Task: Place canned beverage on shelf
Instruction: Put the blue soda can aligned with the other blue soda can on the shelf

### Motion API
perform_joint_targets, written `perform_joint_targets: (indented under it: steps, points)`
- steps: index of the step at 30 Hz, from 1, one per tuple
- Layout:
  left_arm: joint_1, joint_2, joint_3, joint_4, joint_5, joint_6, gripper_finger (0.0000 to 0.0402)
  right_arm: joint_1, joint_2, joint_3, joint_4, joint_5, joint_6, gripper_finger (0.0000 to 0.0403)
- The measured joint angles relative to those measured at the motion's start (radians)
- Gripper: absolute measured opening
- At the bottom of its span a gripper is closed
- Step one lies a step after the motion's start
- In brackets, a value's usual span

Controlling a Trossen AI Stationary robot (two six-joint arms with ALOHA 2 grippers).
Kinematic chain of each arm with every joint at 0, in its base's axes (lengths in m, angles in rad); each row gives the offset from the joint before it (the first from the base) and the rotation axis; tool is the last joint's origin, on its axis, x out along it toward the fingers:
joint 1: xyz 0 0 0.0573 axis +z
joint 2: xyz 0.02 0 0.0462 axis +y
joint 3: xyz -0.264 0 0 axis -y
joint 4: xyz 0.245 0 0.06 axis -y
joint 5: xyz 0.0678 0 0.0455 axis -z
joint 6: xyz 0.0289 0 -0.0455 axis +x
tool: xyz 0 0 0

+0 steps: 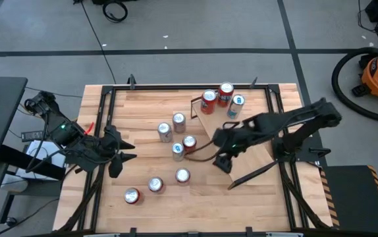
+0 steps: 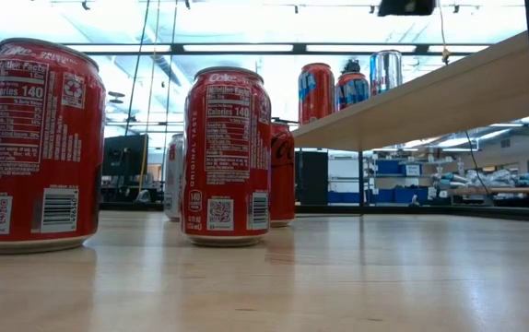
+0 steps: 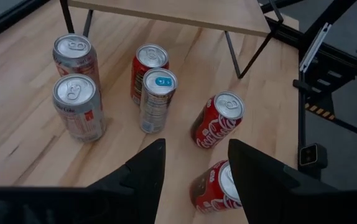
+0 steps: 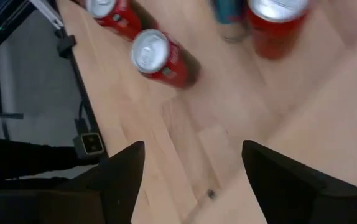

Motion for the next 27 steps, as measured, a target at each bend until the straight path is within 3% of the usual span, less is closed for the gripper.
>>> perform_joint_targets:
  steps: [7,21,27]
  points:
    - [-0.001,0.000,0.000,0.012,0.099,-0.024,0.0185,0.006,0.154,0.075,0.036,0.017,-0.049,0.0263]
    - [-0.001,0.000,0.000,0.079,0.207,-0.066,0.0185,-0.003,0.459,0.459,0.048,0.165,-0.437,0.0259]
    - [-0.001,0.000,0.000,0.103,0.226,-0.065,0.0185,-0.057,0.535,0.551,0.042,0.131,-0.511,0.0262]
